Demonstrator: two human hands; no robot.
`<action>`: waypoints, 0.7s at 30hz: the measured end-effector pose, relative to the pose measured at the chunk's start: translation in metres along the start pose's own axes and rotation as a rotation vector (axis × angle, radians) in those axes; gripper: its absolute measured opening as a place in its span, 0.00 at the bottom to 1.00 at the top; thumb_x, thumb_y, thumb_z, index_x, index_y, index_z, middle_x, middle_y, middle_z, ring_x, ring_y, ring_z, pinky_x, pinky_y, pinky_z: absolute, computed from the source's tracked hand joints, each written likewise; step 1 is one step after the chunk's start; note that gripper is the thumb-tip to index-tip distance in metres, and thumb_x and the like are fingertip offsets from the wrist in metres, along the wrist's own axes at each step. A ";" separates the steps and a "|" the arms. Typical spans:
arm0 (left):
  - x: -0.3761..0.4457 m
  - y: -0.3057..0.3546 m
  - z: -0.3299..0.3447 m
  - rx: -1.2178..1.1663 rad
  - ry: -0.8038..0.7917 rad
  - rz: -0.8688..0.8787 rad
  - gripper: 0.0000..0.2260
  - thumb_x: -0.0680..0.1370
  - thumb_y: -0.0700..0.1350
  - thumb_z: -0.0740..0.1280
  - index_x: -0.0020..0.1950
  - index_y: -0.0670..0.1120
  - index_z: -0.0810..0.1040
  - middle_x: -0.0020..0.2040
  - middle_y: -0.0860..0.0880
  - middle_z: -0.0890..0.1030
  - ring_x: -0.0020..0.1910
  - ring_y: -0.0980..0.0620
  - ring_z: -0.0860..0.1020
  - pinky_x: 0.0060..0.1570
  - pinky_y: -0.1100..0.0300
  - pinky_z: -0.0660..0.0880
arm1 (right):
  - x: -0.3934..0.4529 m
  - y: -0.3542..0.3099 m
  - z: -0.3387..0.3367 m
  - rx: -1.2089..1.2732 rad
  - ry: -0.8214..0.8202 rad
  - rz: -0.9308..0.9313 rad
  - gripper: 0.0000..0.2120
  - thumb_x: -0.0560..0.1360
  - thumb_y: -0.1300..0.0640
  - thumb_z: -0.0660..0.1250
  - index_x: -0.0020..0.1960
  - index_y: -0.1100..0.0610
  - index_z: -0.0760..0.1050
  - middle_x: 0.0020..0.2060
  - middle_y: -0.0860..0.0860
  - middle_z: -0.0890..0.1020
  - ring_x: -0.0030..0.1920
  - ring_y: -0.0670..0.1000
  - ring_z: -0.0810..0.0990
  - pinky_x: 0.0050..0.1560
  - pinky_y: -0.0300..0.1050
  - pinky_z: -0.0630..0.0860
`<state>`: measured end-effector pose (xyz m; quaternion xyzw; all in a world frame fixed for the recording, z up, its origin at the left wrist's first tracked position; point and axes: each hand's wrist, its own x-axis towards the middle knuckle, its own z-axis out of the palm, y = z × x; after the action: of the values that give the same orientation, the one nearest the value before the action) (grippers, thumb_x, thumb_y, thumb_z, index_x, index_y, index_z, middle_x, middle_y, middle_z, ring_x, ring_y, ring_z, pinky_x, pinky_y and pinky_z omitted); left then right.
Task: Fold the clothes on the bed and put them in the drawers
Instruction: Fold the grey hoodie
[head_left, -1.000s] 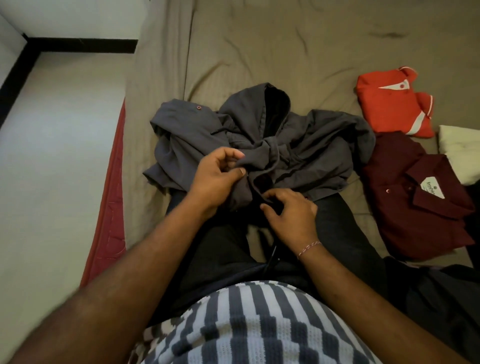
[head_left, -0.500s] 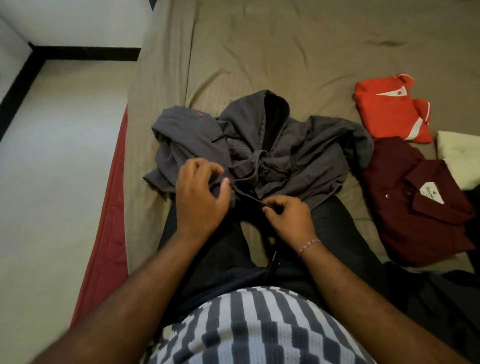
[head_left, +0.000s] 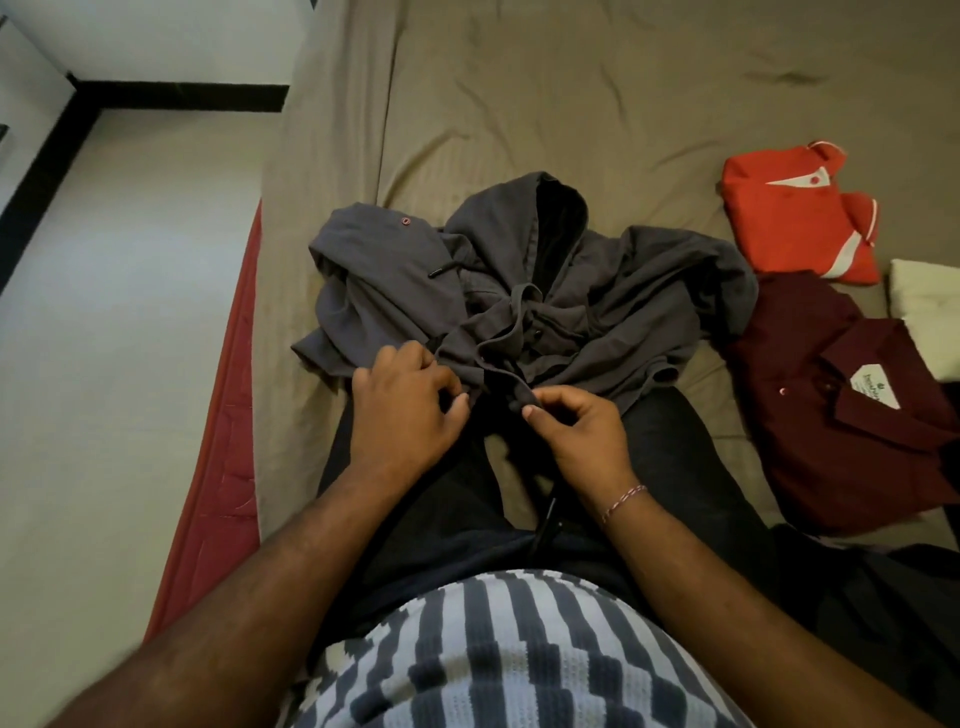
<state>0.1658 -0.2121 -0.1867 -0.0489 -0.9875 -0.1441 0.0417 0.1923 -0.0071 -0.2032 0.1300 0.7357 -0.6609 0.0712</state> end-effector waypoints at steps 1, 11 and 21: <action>-0.002 0.003 -0.001 -0.055 0.043 0.015 0.07 0.73 0.57 0.74 0.44 0.55 0.83 0.47 0.56 0.72 0.52 0.52 0.70 0.49 0.52 0.64 | -0.002 -0.001 0.001 0.052 0.025 0.015 0.07 0.76 0.67 0.73 0.51 0.59 0.85 0.44 0.51 0.88 0.46 0.49 0.87 0.49 0.40 0.82; -0.032 0.053 -0.001 -0.481 0.035 -0.093 0.02 0.75 0.49 0.75 0.44 0.54 0.83 0.41 0.58 0.80 0.46 0.57 0.78 0.52 0.45 0.75 | -0.022 -0.012 0.014 0.251 0.191 -0.002 0.19 0.74 0.67 0.75 0.59 0.51 0.76 0.41 0.56 0.85 0.42 0.53 0.87 0.46 0.45 0.84; -0.029 0.050 0.003 -0.482 0.040 -0.075 0.02 0.77 0.50 0.73 0.45 0.54 0.83 0.41 0.57 0.81 0.45 0.55 0.79 0.52 0.44 0.76 | -0.025 -0.009 0.013 0.065 0.189 -0.150 0.19 0.74 0.64 0.76 0.58 0.45 0.77 0.43 0.46 0.86 0.46 0.46 0.86 0.47 0.40 0.82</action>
<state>0.1997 -0.1657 -0.1781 -0.0178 -0.9247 -0.3778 0.0432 0.2126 -0.0236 -0.1890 0.1386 0.7251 -0.6725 -0.0526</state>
